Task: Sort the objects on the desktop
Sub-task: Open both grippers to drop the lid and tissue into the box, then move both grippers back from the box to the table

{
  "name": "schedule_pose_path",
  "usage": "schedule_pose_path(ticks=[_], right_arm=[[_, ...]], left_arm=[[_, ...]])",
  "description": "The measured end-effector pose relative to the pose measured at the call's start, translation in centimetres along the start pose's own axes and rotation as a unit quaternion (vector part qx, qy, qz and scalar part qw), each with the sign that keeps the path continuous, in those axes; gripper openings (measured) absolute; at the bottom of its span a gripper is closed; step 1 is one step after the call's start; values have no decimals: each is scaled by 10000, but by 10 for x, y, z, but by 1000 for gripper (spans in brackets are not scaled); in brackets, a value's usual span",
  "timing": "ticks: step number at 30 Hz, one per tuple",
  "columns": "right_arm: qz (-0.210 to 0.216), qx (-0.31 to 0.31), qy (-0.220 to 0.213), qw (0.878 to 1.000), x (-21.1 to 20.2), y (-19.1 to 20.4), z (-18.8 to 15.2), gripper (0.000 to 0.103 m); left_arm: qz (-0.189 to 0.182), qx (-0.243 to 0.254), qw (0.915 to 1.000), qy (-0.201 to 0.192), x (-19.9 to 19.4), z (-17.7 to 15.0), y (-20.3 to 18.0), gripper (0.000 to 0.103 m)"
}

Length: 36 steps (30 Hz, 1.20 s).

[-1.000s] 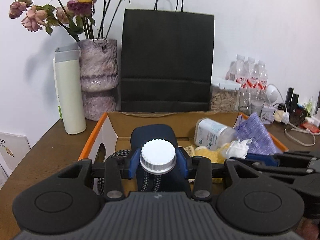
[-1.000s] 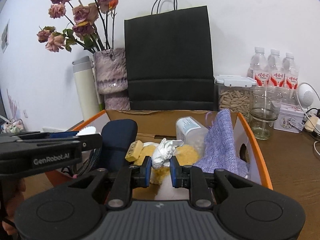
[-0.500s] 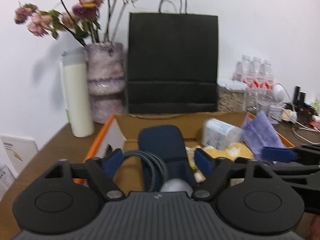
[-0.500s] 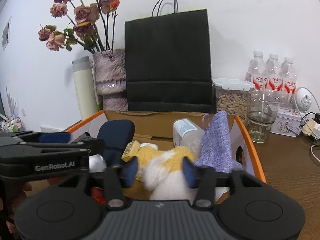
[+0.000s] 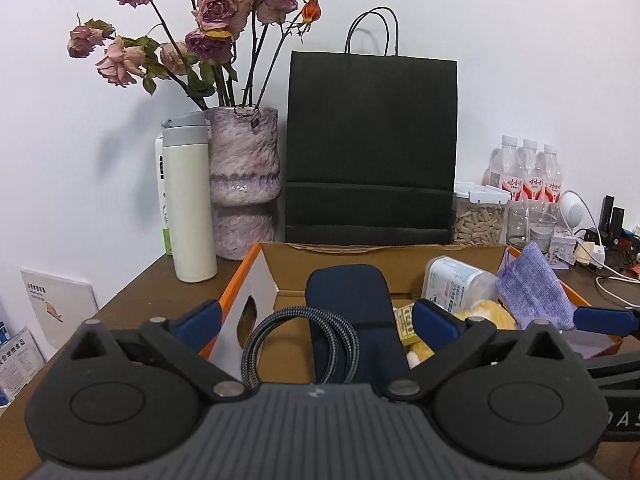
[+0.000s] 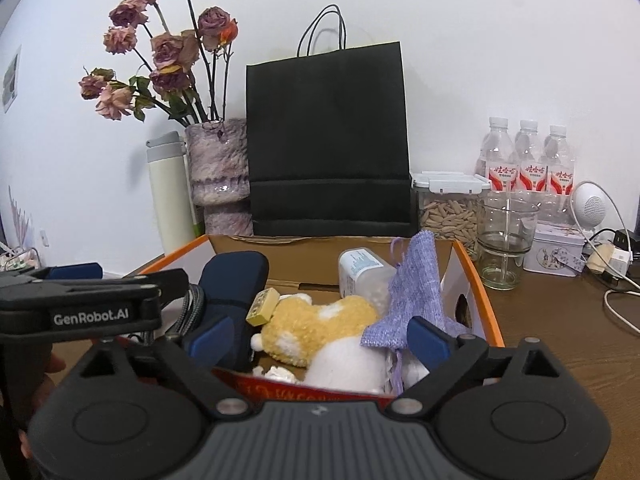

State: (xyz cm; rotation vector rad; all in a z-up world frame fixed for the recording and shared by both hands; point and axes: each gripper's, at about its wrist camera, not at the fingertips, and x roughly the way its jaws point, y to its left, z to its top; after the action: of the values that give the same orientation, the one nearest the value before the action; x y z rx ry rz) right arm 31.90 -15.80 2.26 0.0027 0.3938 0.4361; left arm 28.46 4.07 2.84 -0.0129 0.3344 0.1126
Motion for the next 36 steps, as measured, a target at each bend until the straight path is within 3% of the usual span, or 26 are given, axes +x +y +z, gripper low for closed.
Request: schedule_pose_path(ticks=[11, 19, 36], right_arm=[[-167, -135, -152, 9997, -44, 10, -22, 97], [-165, -233, -34, 9996, -67, 19, -40, 97], [-159, 85, 505, 9986, -64, 10, -54, 98]], left_arm=[[69, -2, 10000, 64, -32, -16, 7, 103], [48, -96, 9996, 264, -49, -30, 20, 103], [116, -237, 9966, 777, -52, -44, 46, 103]])
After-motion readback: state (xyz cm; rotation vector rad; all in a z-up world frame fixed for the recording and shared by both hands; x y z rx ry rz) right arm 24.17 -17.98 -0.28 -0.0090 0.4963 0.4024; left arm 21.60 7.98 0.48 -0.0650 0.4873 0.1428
